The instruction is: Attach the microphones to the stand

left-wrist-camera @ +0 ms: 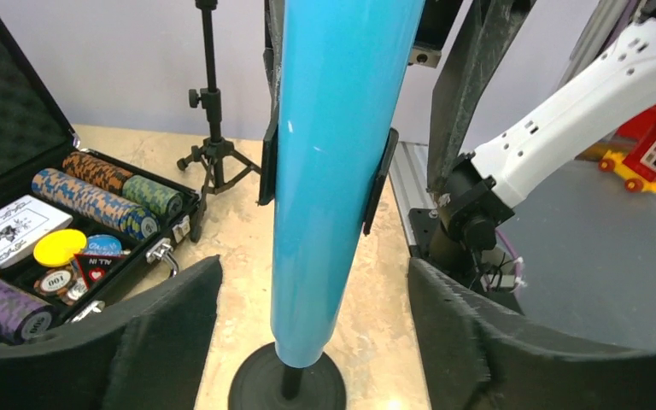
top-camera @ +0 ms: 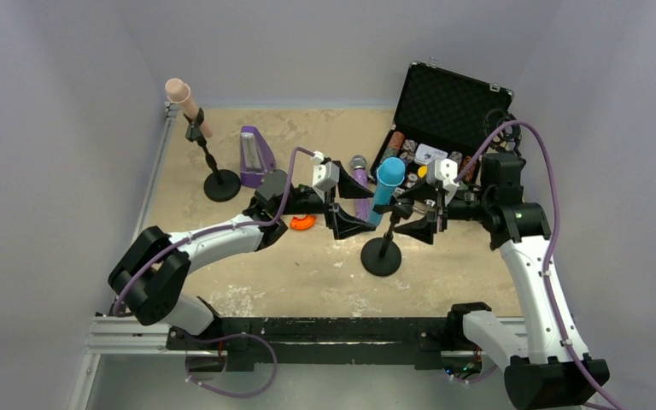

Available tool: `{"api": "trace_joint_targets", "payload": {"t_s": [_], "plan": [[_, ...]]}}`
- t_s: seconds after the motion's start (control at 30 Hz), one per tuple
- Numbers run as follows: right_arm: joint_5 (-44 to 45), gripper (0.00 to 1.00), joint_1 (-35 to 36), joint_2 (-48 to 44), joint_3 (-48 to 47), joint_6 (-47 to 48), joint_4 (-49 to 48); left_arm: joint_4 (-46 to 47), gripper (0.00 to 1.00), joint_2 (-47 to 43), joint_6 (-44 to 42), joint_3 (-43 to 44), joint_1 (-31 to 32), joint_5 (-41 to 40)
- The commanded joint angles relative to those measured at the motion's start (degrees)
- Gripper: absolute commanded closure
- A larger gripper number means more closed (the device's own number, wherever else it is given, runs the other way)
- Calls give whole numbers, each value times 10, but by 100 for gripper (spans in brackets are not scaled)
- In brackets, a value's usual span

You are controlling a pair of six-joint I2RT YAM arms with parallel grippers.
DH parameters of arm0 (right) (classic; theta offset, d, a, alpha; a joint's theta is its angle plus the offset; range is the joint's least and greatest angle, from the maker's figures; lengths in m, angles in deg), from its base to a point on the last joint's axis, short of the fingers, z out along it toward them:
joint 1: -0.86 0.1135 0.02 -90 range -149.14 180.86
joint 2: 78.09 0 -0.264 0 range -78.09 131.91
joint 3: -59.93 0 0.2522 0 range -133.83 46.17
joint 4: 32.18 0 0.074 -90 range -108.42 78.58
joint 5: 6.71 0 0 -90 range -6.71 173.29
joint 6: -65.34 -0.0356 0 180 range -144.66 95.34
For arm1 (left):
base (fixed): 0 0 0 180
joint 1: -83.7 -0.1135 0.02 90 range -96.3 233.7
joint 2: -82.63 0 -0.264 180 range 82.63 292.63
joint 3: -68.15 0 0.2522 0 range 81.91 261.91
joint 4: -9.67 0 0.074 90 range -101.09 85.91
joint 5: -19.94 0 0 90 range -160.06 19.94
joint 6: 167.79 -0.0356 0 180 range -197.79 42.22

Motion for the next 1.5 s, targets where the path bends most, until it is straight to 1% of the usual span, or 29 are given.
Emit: {"api": "trace_joint_targets", "payload": {"t_s": [0.0,0.03,0.07,0.3,0.53,0.73,0.93,1.1,1.3,1.47], "plan": [[-22,21,-10,-15,2,8,9,11,4,-54,-17,-13,-5,-22],[-22,21,-12,-17,2,12,12,1,1,-62,-24,-16,-6,-26],[-22,20,-13,-19,2,17,16,-10,1,-70,-30,-20,-7,-30],[-29,19,-21,-30,4,42,30,-95,1,-143,-72,-64,-17,-71],[-31,18,-26,-33,3,61,43,-126,1,-242,-96,-132,-18,-129],[-34,18,-29,-37,2,75,52,-176,1,-312,-104,-163,-20,-156],[-40,17,-35,-40,3,86,60,-226,1,-368,-116,-174,-21,-170],[-43,17,-38,-41,3,91,64,-258,1,-404,-106,-167,-21,-218],[-47,17,-41,-45,5,95,66,-323,1,-412,-110,-130,-21,-222],[-50,16,-43,-47,5,97,68,-340,1,-408,-128,-117,-21,-210]]}}
